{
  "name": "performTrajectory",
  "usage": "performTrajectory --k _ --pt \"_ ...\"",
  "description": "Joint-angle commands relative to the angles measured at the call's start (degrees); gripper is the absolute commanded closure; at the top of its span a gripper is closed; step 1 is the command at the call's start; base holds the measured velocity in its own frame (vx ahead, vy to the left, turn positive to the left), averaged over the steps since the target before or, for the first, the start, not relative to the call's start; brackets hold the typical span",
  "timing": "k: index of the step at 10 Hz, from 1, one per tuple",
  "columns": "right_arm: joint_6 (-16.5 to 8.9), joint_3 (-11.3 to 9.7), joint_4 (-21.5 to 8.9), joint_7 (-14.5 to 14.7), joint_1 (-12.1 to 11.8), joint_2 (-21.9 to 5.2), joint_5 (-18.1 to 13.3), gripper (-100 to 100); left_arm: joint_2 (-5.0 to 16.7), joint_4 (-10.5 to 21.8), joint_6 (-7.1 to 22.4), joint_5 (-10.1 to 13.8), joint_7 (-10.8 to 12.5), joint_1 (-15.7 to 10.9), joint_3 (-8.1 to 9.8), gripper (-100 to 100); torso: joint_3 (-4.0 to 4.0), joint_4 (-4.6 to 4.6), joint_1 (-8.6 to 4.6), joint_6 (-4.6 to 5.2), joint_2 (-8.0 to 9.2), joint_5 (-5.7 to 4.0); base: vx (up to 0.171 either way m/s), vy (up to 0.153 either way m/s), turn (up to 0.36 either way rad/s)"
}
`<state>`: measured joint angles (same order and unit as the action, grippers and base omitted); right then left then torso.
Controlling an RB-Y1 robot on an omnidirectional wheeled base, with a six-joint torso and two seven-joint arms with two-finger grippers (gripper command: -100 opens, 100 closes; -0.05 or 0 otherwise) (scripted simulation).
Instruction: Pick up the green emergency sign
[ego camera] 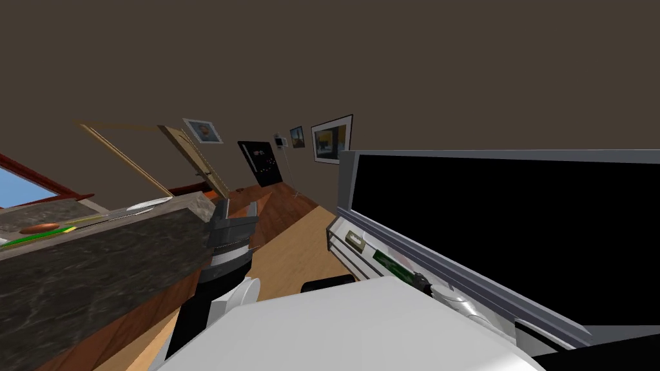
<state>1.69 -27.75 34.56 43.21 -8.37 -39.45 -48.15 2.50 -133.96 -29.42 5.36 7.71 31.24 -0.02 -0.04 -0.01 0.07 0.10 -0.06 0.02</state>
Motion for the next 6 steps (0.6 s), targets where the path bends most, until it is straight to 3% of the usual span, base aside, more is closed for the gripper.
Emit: performTrajectory --k 1,2,3,4,5,6 --pt "0.92 1.87 -1.68 1.42 1.01 0.93 -0.62 -100 0.0 0.0 0.0 0.0 0.0 0.0 0.0 0 0.0 0.0 0.0 0.0 0.0 0.0 0.005 0.0 0.051" --pt "1.54 0.09 -3.9 3.32 3.55 1.42 0.41 -100 0.0 0.0 0.0 0.0 0.0 0.0 0.0 0 0.01 0.0 0.01 -0.01 0.01 0.0 0.013 -0.015 -0.286" --pt "1.54 0.09 -3.9 3.32 4.17 1.42 0.41 -100 0.0 0.0 0.0 0.0 0.0 0.01 0.01 0 -0.01 -0.01 -0.03 0.06 -0.01 -0.01 0.011 -0.004 -0.139" --pt "2.17 -1.68 -6.11 5.21 6.79 1.91 1.45 -100 0.0 0.0 0.0 0.0 0.0 0.0 0.0 0 0.0 0.0 -0.01 0.0 0.0 0.0 0.018 -0.009 -0.238" --pt "2.17 -1.69 -6.11 5.21 7.34 1.91 1.45 -100 0.0 0.0 0.0 0.0 0.0 0.01 0.01 0 -0.01 -0.01 -0.02 0.05 -0.02 0.0 0.016 -0.003 -0.132" --pt "2.8 -3.47 -8.33 7.11 9.78 2.41 2.48 -100 0.0 0.0 0.0 0.0 0.0 0.0 0.0 0 -0.01 0.0 0.0 -0.01 -0.02 0.0 0.018 -0.009 -0.221"
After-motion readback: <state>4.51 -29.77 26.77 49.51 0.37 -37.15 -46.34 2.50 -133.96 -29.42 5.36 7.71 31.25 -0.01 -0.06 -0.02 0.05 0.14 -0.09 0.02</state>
